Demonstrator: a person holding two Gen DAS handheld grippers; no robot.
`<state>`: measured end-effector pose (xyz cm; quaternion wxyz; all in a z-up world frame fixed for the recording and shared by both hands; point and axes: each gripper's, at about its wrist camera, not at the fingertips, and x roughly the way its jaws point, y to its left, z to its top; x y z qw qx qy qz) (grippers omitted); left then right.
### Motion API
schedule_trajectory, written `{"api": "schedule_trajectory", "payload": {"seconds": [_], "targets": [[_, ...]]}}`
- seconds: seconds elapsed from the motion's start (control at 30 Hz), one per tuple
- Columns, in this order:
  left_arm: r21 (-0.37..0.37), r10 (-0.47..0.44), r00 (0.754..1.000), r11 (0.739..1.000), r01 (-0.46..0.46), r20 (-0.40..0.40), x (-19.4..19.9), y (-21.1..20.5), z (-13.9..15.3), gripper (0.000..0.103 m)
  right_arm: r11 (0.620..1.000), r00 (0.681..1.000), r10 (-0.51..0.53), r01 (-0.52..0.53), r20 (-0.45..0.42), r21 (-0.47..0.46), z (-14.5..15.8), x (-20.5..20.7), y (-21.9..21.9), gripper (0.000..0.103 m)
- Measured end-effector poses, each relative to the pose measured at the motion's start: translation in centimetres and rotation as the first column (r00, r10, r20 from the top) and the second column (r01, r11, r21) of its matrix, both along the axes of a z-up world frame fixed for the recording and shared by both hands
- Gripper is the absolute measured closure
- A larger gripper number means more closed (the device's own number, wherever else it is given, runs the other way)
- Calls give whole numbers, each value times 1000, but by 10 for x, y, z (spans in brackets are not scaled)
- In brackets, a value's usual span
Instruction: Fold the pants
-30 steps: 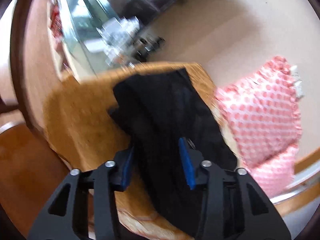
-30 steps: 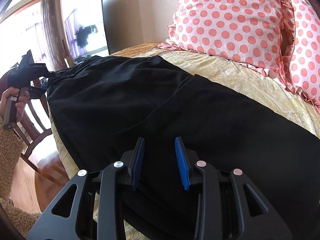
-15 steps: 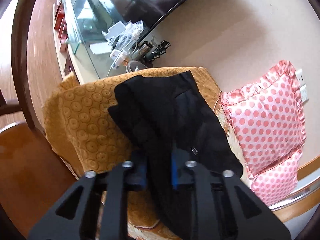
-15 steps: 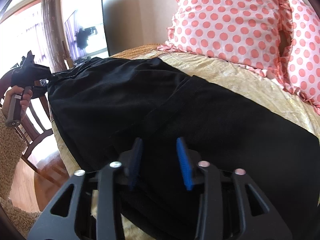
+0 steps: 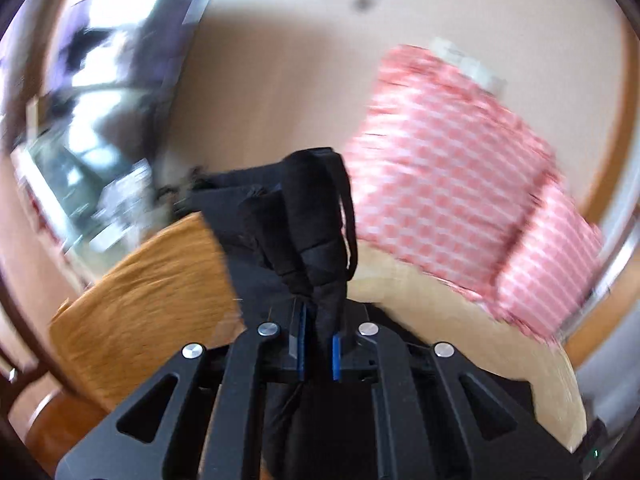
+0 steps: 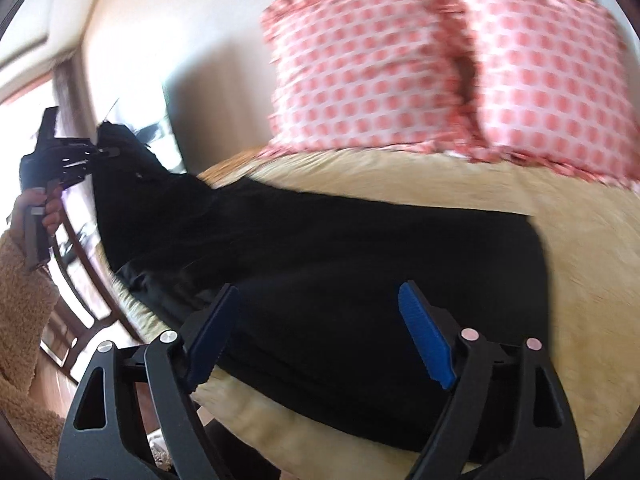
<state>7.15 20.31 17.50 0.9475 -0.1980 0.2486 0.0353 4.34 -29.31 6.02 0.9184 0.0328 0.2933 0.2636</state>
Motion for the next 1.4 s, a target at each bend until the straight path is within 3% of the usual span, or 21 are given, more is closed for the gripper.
{"api": "schedule_trajectory", "payload": {"seconds": [0.13, 0.27, 0.37, 0.47, 0.5, 0.57, 0.67, 0.77, 0.83, 0.87, 0.93, 1.0, 1.1, 1.2, 1.3, 1.4], "targets": [[56, -190, 982, 980, 189, 15, 23, -85, 25, 95, 995, 996, -91, 91, -9, 43, -2, -3, -39, 19], [91, -378, 926, 922, 376, 4, 37, -175, 23, 95, 980, 984, -178, 179, -26, 90, -4, -11, -76, 19], [75, -506, 862, 859, 506, -21, 41, -241, -1, 95, 968, 972, -230, 233, -38, 91, -9, -17, -97, 19], [36, -616, 779, 781, 623, -114, 39, -296, -45, 95, 958, 961, -270, 274, -59, 89, -15, -20, -113, 19], [11, -650, 739, 750, 662, -177, 40, -314, -66, 95, 954, 958, -279, 285, -67, 90, -18, -21, -118, 19], [-13, -676, 698, 720, 694, -236, 38, -331, -94, 95, 948, 951, -299, 306, -82, 89, -21, -21, -126, 19], [29, -669, 706, 721, 692, -233, 33, -337, -99, 95, 944, 946, -310, 318, -91, 89, -25, -20, -133, 19], [5, -654, 738, 748, 664, -165, 40, -327, -75, 95, 943, 946, -313, 320, -88, 93, -24, -18, -134, 19], [35, -652, 752, 753, 657, -99, 34, -332, -55, 95, 943, 947, -311, 318, -81, 101, -24, -19, -134, 19], [46, -661, 746, 745, 665, -77, 26, -335, -51, 95, 942, 947, -313, 319, -76, 102, -23, -19, -134, 19], [67, -697, 713, 710, 701, -80, 15, -350, -56, 95, 941, 945, -319, 325, -77, 97, -24, -19, -134, 19], [97, -722, 675, 669, 737, -152, 13, -370, -78, 95, 938, 940, -329, 336, -88, 87, -26, -19, -135, 19], [69, -741, 636, 638, 767, -216, 9, -379, -111, 94, 932, 934, -347, 354, -89, 79, -26, -22, -140, 19], [108, -740, 638, 631, 768, -213, 3, -383, -122, 94, 925, 926, -369, 374, -76, 70, -24, -24, -145, 19], [96, -750, 627, 622, 777, -209, 5, -383, -129, 93, 915, 919, -391, 395, -54, 79, -16, -24, -149, 19], [152, -752, 629, 611, 777, -198, -2, -382, -125, 83, 911, 914, -405, 405, -17, 78, -5, -27, -150, 19]]}}
